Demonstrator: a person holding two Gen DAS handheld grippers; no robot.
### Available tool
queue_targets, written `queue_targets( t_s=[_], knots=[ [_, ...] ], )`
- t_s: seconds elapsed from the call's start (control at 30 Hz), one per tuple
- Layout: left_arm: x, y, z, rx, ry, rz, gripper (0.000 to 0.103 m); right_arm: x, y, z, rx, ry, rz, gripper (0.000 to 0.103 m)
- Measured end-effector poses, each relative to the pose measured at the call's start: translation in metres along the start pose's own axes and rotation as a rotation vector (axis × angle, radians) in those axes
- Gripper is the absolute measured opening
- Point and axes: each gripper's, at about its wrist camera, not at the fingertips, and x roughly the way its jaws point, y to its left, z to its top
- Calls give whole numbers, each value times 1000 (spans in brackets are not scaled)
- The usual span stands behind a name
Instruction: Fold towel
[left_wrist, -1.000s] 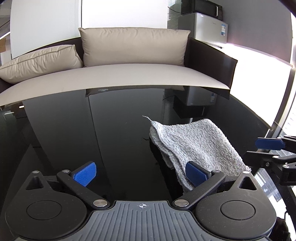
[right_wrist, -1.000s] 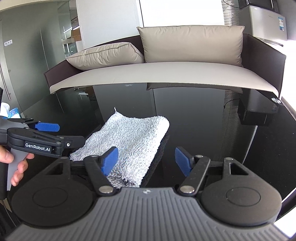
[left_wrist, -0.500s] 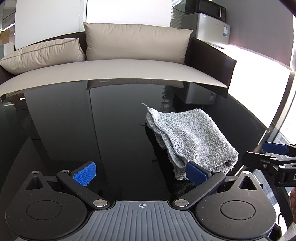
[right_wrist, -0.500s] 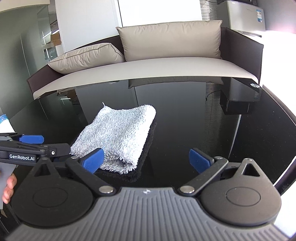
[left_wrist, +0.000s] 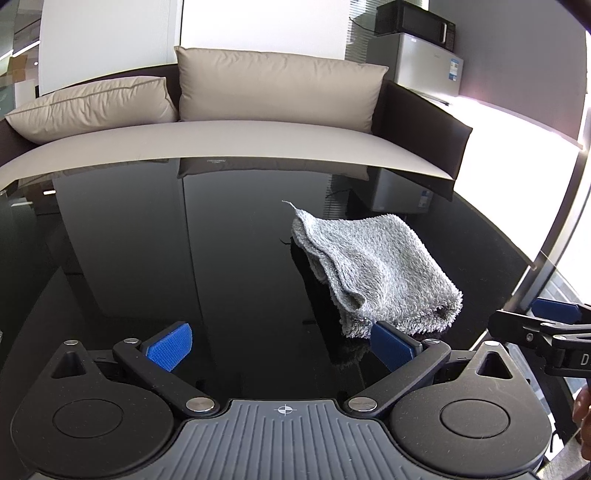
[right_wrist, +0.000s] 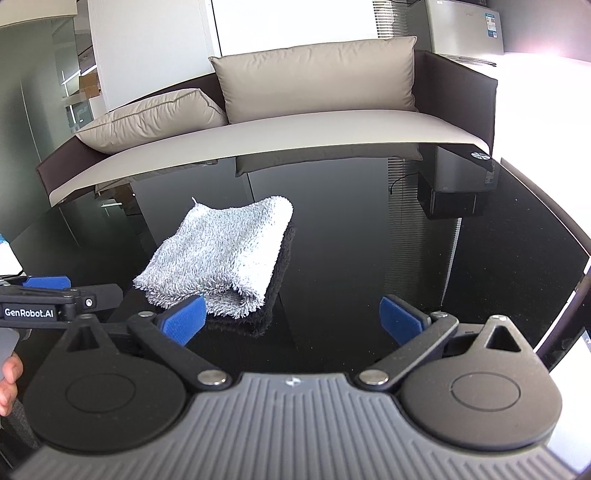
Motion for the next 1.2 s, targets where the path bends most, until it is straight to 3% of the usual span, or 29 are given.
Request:
queue_targets(
  t_s=[1.2],
  knots=[
    [-28,-9,-20,21,-48,-2,102,-28,6,-25,4,10,-45,103]
  ],
)
